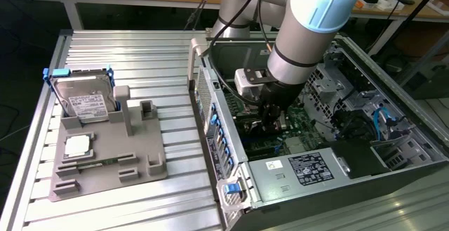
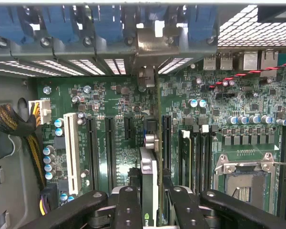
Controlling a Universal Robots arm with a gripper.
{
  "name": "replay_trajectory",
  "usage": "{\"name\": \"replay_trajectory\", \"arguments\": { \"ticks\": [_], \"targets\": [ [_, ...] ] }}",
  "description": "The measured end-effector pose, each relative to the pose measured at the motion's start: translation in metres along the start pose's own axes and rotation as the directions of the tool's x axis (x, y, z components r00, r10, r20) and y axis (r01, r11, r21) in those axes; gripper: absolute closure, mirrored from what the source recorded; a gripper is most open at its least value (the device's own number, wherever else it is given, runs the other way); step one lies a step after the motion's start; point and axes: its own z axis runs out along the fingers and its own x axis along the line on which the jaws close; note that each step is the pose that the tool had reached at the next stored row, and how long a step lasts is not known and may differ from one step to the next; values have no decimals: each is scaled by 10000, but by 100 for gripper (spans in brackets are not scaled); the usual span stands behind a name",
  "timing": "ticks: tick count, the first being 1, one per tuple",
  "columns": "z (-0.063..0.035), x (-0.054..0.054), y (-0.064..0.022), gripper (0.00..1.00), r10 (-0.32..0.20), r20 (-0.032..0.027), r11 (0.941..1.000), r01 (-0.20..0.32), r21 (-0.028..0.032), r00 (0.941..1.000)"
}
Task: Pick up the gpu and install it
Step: 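Insert the gpu into the slot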
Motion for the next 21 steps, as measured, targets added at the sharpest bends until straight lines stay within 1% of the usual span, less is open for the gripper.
{"name": "replay_trajectory", "arguments": {
  "ticks": [3, 7, 8, 10, 11, 21],
  "targets": [
    [0, 0, 0, 73, 1, 14, 10000, -1, -1, 10000],
    [-3, 0, 0, 73, 1, 18, 10000, -1, -2, 10000],
    [-11, -2, -1, 73, 2, 34, 10000, -2, 2, 10000],
    [-36, -5, -3, 73, 0, 36, 10000, 0, 3, 10000],
    [-44, -4, -2, 73, 1, 26, 10000, -1, 1, 10000],
    [-65, -4, -3, 73, 1, 20, 10000, -1, -2, 10000]
  ]
}}
